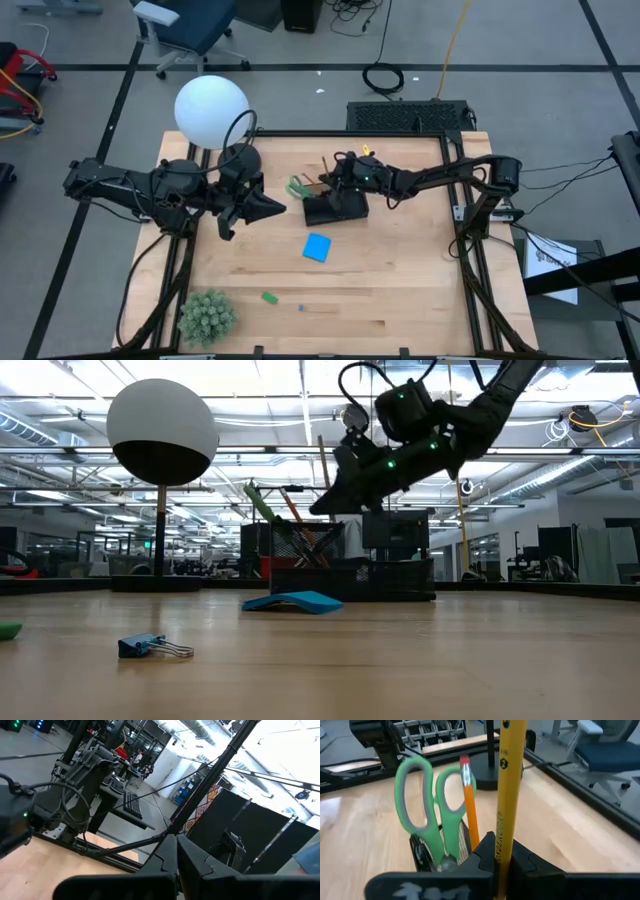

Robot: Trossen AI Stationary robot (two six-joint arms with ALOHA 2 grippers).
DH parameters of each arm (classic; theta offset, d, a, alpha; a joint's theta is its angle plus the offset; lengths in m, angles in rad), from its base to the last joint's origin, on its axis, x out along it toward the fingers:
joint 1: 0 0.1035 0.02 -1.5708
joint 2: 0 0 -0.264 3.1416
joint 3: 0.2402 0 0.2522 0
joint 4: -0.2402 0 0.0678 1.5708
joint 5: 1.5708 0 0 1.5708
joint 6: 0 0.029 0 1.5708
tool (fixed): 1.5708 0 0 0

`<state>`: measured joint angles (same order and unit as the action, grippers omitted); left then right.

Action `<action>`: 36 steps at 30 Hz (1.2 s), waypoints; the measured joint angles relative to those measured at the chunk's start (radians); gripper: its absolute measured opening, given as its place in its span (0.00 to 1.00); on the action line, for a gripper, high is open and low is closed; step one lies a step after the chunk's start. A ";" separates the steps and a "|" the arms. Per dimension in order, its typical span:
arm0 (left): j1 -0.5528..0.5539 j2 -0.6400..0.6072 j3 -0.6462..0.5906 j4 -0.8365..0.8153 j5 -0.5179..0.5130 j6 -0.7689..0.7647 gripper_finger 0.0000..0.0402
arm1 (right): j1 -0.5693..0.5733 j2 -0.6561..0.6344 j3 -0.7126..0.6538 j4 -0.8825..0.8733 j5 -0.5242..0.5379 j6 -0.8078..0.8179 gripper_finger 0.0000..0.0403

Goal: Pick and place office supplies into organizer
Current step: Put the yellow pencil into the black desk organizer, then put the blue sticky notes into the black desk organizer

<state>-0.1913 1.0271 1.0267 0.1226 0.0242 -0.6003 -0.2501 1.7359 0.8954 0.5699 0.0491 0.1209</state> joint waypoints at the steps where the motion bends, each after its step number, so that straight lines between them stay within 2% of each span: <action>1: 0.000 0.000 0.000 0.000 0.000 0.001 0.01 | 0.000 0.000 -0.012 0.009 0.000 0.006 0.01; 11: 0.001 0.000 0.000 0.000 0.000 0.015 0.03 | 0.000 0.000 -0.052 0.098 0.001 0.036 0.03; 16: 0.001 0.000 0.000 0.000 0.000 0.022 0.00 | 0.000 0.000 -0.052 0.131 0.001 0.023 0.10; 24: 0.001 0.000 0.000 0.000 0.000 0.022 0.05 | 0.000 -0.001 -0.052 0.130 0.001 0.024 0.27; 28: 0.001 0.000 0.000 0.000 0.000 0.030 0.04 | 0.001 -0.018 -0.052 0.148 0.001 0.025 0.35; 36: 0.025 0.000 0.000 -0.001 0.000 0.068 0.01 | 0.003 -0.114 -0.053 0.155 0.001 0.025 0.42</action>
<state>-0.1659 1.0271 1.0267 0.1215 0.0246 -0.5323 -0.2470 1.6223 0.8429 0.7247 0.0502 0.1455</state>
